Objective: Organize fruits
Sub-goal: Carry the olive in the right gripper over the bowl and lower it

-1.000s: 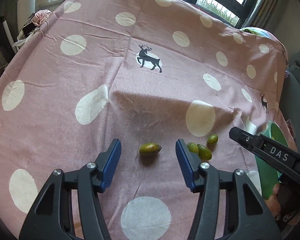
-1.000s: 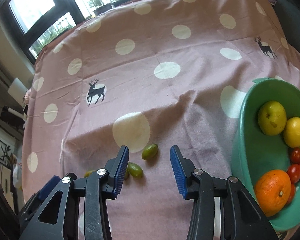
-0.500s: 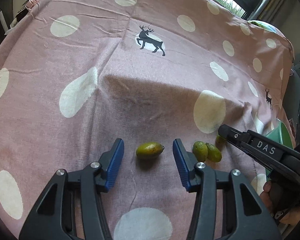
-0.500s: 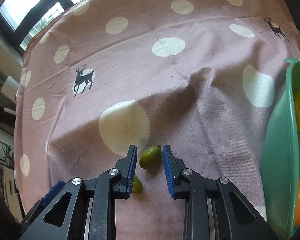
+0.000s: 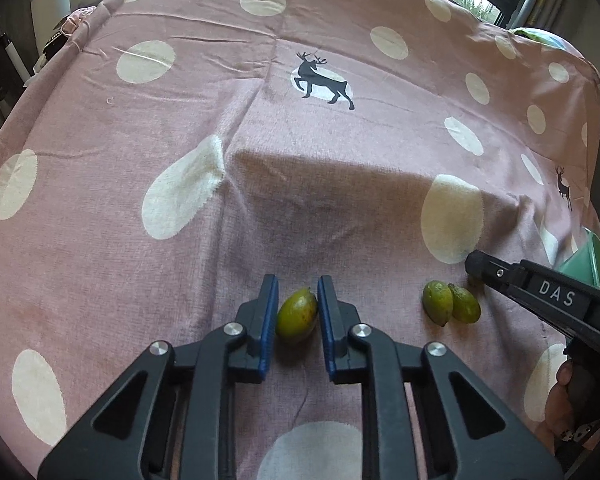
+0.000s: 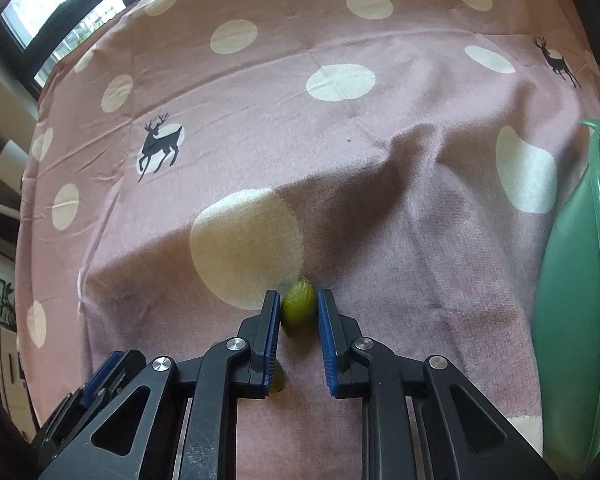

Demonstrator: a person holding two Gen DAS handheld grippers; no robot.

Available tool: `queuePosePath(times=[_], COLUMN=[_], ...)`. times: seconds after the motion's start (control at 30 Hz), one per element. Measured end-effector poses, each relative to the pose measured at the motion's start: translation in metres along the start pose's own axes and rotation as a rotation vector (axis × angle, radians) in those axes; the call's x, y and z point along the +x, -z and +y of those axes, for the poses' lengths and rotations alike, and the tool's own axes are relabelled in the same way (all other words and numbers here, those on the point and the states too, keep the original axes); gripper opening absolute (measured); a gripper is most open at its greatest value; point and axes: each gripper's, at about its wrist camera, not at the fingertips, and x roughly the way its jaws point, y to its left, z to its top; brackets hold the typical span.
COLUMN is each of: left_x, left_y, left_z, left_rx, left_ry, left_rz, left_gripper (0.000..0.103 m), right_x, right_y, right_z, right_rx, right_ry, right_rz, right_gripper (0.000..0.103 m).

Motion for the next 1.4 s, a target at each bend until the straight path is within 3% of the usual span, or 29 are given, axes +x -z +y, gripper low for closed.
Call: queuePosePath(times=[0.13, 0.37, 0.73, 0.9, 1.4], left_x=[-0.010, -0.045, -0.106, -0.129, -0.136], left_y=[0.001, 0.001, 0.015, 0.025, 0.051], left_z=[0.003, -0.002, -0.055, -0.086, -0.168], left_rx=[-0.024, -0.035, 0.088, 0.157, 0.326], left_ry=[0.067, 0.161, 0.255, 0.323, 0.472], left_rz=[-0.007, -0.085, -0.229, -0.272, -0.249], left_gripper=[0.019, 0.019, 0.019, 0.019, 0.019], right_x=[-0.005, -0.032, -0.110, -0.143, -0.191], right_y=[0.000, 0.001, 0.016, 0.026, 0.045], right_z=[-0.002, -0.007, -0.033, -0.048, -0.119], right_rx=[0.003, 0.023, 0.094, 0.114, 0.294], right_ry=[-0.009, -0.051, -0.143, -0.136, -0.053], right_rz=[-0.011, -0.065, -0.240, -0.316, -0.386], right_gripper=[0.021, 0.021, 0.021, 0.021, 0.021])
